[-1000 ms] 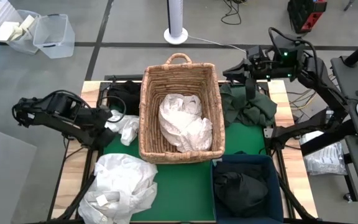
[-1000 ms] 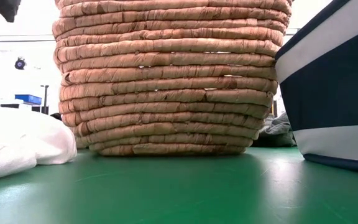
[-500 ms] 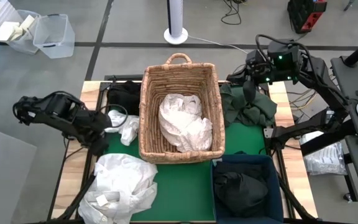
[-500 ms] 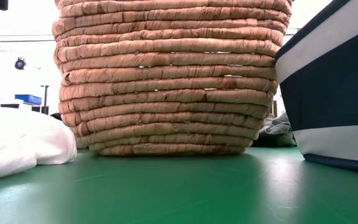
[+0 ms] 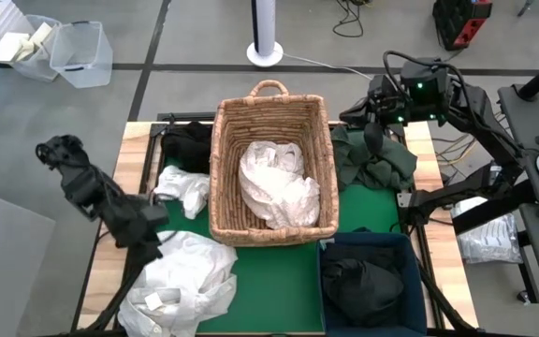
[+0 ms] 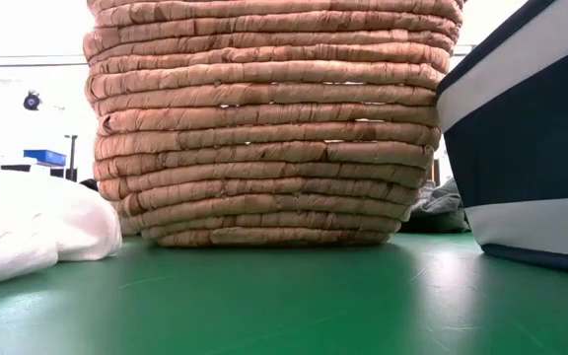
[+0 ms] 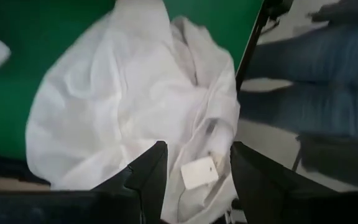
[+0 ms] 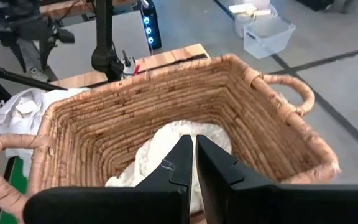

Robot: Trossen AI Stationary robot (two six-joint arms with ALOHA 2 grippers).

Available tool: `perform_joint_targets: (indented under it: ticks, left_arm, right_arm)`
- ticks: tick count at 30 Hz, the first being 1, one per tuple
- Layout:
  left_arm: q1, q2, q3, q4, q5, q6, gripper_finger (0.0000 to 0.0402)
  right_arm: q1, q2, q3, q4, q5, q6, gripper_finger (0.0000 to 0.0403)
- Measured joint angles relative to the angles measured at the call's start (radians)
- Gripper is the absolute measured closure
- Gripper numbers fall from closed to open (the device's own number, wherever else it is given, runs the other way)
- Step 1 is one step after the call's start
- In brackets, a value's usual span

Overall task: Sort clothes
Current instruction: Put the white polo shirt into the basket

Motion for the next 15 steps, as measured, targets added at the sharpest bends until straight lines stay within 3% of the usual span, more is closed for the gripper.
perform_joint_targets:
  ticks: [15]
  left_arm:
    - [-0.163, 0.178, 0.0, 0.078, -0.005, -0.022, 0.0247]
  right_arm:
    - [0.0, 0.016, 0.0, 0.046, 0.004, -0.048, 0.039]
